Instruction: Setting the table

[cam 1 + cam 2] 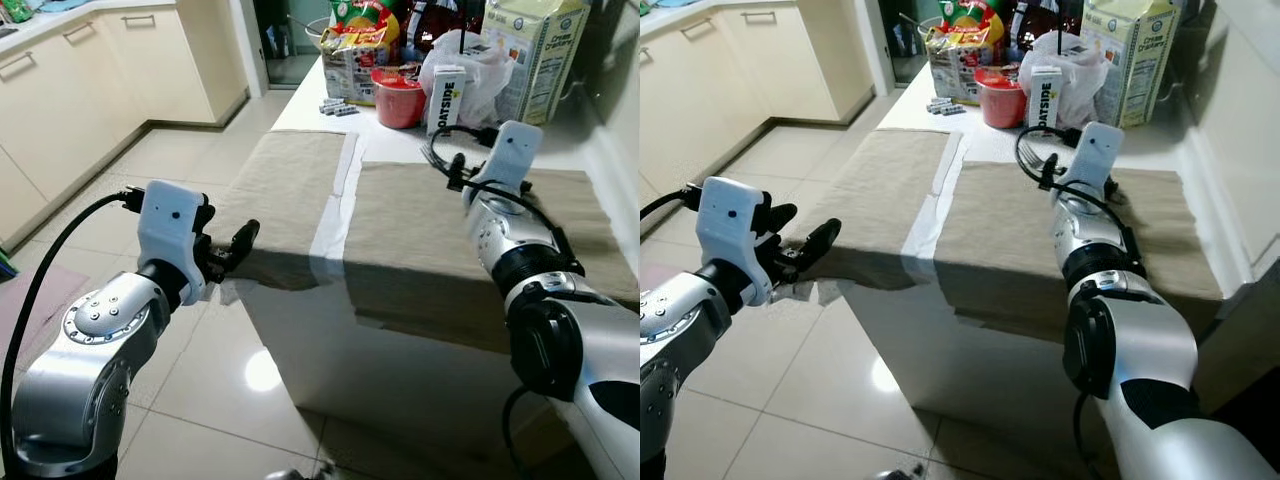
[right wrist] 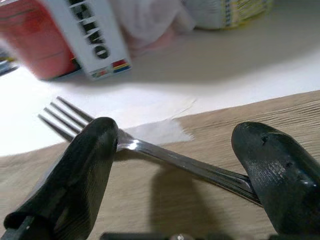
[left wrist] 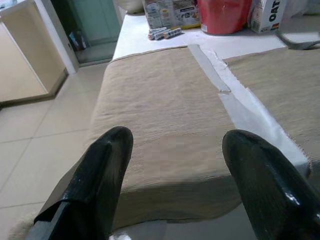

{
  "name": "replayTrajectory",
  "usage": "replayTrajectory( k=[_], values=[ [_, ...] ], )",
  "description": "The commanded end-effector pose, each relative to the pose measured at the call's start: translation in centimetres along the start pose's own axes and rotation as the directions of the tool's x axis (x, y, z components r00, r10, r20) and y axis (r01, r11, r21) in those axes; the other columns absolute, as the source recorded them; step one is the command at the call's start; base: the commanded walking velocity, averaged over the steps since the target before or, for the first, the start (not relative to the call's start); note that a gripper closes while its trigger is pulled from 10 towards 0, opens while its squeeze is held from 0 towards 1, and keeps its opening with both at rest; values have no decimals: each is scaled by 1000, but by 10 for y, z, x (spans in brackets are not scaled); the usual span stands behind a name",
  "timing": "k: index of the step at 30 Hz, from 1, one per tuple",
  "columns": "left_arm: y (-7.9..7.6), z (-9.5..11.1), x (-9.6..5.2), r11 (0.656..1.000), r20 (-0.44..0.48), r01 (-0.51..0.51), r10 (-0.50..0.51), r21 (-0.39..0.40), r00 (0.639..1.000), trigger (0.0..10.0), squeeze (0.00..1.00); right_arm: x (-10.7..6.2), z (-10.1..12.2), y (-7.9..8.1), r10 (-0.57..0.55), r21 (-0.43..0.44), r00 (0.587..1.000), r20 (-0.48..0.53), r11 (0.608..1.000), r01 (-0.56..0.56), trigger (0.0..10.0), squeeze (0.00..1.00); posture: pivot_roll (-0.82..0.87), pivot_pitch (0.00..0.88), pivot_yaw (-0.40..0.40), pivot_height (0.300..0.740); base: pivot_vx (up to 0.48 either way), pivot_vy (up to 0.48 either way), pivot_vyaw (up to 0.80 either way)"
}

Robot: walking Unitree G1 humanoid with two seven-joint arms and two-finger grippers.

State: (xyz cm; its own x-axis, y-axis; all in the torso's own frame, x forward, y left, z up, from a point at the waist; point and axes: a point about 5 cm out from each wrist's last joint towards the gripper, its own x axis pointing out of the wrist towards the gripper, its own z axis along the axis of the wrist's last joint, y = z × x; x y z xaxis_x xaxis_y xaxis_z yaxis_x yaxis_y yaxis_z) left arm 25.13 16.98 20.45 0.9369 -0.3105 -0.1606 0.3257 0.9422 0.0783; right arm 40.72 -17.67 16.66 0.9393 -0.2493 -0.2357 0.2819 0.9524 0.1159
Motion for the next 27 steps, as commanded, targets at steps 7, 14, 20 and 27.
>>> replayTrajectory(
  k=[7, 14, 20, 27],
  values=[
    [-1, 5, 4, 1000, 17, -8, 9, -25, 1000, 10000, 0, -17, -77, 16, 92, -106, 965, -244, 987, -121, 10000, 0, 131, 44, 117, 740, 0, 0, 0],
    [-3, 7, 6, 999, 29, -5, 6, -39, 1000, 10000, 0, -26, -99, 26, 145, -151, 948, -284, 969, -194, 10000, 0, 109, 47, 104, 740, 0, 0, 0],
    [-5, 8, 7, 998, 37, -7, 9, -55, 999, 10000, 0, -40, -123, 39, 196, -164, 921, -335, 951, -262, 10000, 0, 96, 44, 91, 740, 0, 0, 0],
    [-7, 9, 8, 998, 49, -9, 12, -66, 999, 10000, 0, -53, -142, 46, 237, -193, 901, -362, 927, -322, 10000, 0, 84, 42, 75, 740, 0, 0, 0]
  ],
)
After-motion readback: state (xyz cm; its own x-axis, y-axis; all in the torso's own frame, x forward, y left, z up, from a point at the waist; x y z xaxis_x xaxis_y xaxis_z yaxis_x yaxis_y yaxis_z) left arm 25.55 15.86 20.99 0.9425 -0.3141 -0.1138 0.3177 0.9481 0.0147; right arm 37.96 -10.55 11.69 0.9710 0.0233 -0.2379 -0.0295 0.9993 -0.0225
